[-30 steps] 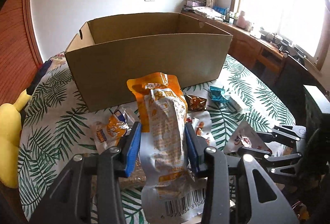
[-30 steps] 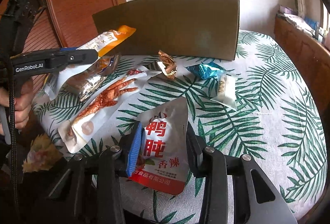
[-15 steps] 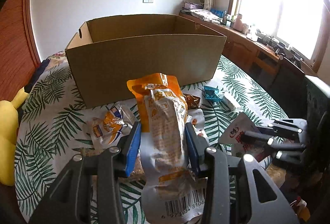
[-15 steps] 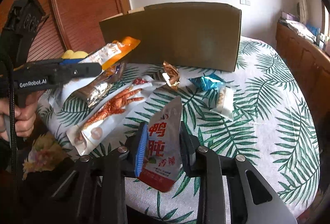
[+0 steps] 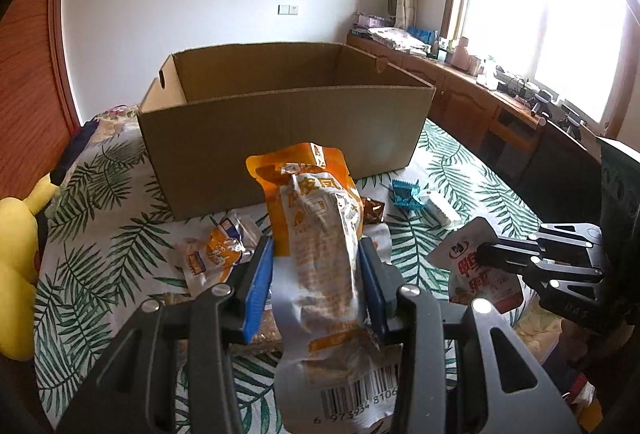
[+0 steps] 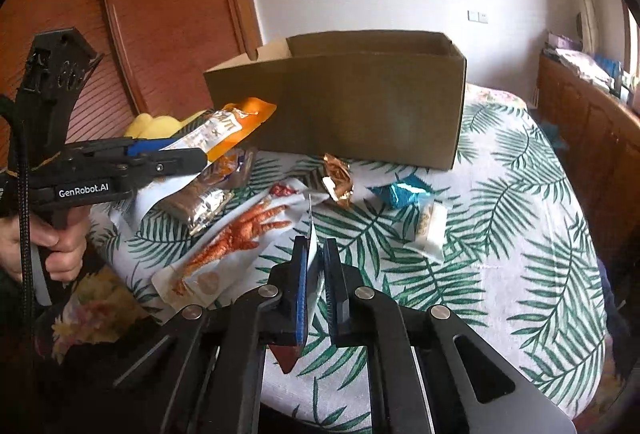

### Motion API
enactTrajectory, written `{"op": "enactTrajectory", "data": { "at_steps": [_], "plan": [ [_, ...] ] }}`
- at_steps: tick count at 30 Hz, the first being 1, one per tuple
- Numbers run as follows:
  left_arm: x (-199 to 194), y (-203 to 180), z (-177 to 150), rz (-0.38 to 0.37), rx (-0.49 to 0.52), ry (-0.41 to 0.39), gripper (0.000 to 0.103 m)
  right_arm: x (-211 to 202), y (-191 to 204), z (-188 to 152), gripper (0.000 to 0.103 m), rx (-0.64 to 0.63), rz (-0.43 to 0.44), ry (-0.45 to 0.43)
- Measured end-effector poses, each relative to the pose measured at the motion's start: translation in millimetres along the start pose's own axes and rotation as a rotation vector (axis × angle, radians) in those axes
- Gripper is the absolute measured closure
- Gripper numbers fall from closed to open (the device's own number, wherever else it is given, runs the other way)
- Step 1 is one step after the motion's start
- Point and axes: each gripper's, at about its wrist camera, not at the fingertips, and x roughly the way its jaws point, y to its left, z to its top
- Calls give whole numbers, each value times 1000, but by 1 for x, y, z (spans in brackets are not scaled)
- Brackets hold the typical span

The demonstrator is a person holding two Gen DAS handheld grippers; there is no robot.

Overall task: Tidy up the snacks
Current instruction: 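Carry both held pouches over the box and open both grippers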

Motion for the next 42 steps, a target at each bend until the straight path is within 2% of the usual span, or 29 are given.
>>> {"op": "enactTrajectory", "data": {
  "at_steps": [12,21,31,42],
  "plan": [
    [-25,3,17,-10,-6,-66,63,-18,-6,22,98,-17,-30,-41],
    [-41,18,47,16,3,-109,63,-34,-10,54,98,-55,-62,-91],
    [-35,32,73,25,3,-107,62,-33,-13,95,98,-77,-94,-133],
    [-22,36,94,46,20,-112,62,-16,-16,125,98,-90,-125,-142]
  ]
}}
